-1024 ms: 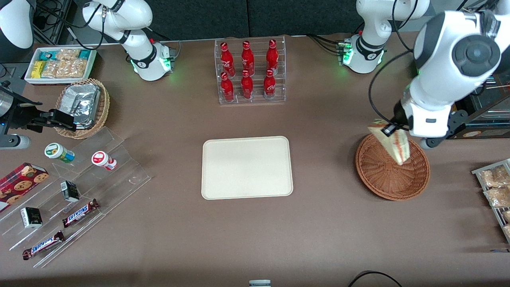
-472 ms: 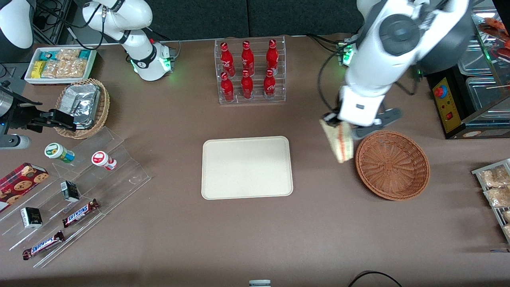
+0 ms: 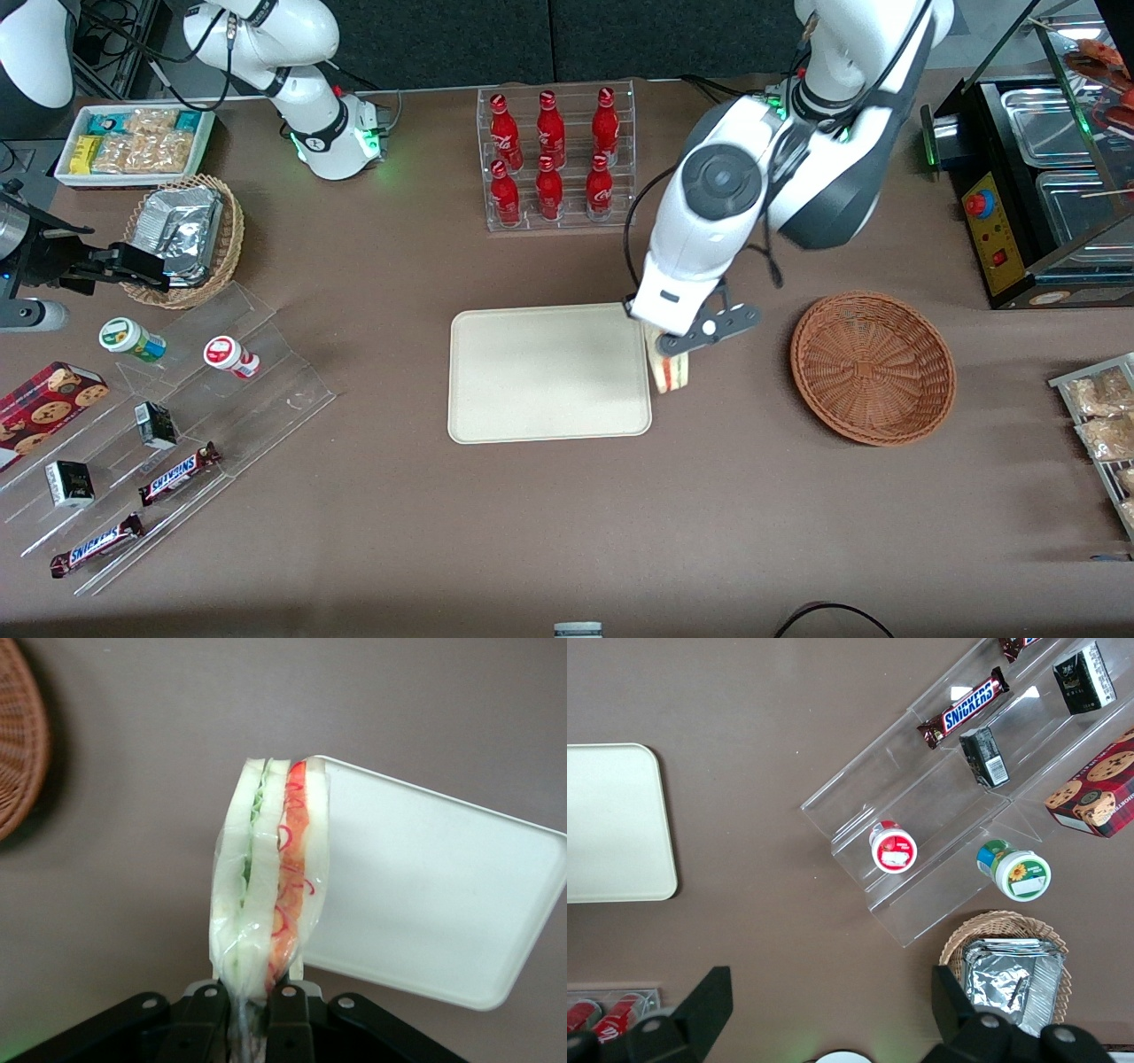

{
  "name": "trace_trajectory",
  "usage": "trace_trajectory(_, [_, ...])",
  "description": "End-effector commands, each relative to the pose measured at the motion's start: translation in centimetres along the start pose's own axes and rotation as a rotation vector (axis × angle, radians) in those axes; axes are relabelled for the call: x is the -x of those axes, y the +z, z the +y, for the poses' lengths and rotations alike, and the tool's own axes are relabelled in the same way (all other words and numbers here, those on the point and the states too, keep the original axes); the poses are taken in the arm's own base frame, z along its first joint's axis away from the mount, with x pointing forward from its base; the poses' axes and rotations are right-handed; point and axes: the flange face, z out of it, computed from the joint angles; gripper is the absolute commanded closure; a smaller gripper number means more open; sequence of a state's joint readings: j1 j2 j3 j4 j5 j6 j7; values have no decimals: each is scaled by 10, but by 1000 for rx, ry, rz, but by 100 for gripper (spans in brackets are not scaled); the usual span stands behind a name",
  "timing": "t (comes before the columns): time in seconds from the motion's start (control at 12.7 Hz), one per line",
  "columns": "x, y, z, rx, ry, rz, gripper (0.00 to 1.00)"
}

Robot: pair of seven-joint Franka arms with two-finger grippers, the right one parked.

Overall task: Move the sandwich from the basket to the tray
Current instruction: 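Lower the held sandwich onto the middle of the cream tray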

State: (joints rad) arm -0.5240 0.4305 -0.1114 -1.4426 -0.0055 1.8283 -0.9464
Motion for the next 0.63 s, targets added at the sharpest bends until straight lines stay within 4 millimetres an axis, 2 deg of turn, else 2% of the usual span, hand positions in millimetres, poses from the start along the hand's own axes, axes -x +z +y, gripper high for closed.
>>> trace_trajectory(0.0, [7, 46, 32, -57, 65, 39, 100])
trace_trajectory(0.08, [4, 62, 34, -65, 72, 31, 100])
trace_trajectory(0.24, [-2, 79, 45, -7, 77, 65, 100])
trace_trajectory(0.39, [14, 114, 69, 14, 121, 80, 100])
trace_trajectory(0.55, [27, 139, 83, -4, 163, 124, 100])
